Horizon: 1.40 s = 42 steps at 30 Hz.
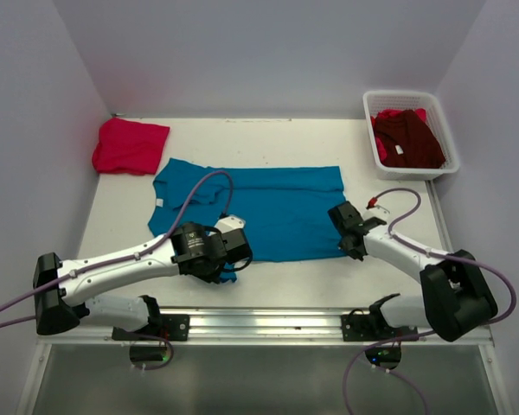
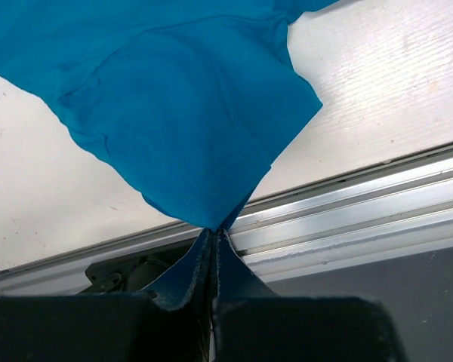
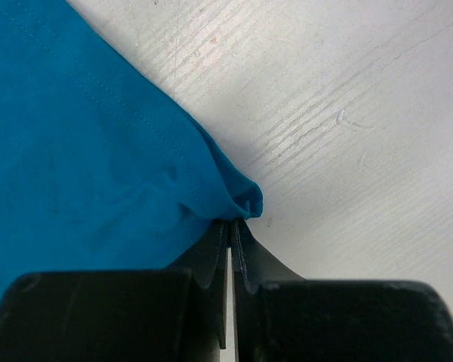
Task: Fold and stack the t-shirts
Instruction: Fold the tshirt
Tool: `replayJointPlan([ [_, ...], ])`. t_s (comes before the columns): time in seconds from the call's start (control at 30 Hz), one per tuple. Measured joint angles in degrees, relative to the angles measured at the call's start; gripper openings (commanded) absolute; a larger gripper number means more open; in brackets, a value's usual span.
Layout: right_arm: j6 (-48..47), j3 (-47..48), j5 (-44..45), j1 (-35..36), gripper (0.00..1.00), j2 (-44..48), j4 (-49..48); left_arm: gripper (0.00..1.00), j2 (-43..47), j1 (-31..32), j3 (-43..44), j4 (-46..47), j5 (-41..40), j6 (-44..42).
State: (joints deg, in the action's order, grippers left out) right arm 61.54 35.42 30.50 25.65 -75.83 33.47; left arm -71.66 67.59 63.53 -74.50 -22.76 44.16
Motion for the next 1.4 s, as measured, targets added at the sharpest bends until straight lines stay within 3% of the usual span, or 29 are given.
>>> replayJointPlan([
  [0.27, -4.2, 0.4, -1.1, -0.1, 0.00, 8.3, 1.8, 0.00, 2.0, 0.0, 5.0, -0.6, -2.7, 0.9],
  [0.57, -8.5, 7.5, -1.5, -0.1, 0.00, 12.2, 7.3, 0.00, 0.4, -1.7, 12.5, -0.4, -14.0, 0.8],
  [0.77, -10.8, 13.0, -1.1, -0.1, 0.00, 9.0, 8.5, 0.00, 0.1, -12.8, 7.8, 3.4, -18.8, -3.3],
  [1.13, -13.4, 21.1, 1.6, -1.1, 0.00, -4.9, 8.7, 0.00, -0.4, -36.3, 2.7, 19.1, -18.1, -17.5],
  [1.4, -14.7, 26.9, 2.0, -3.1, 0.00, -14.7, 7.8, 0.00, -9.1, -42.5, 4.6, 27.9, -16.2, -23.2],
])
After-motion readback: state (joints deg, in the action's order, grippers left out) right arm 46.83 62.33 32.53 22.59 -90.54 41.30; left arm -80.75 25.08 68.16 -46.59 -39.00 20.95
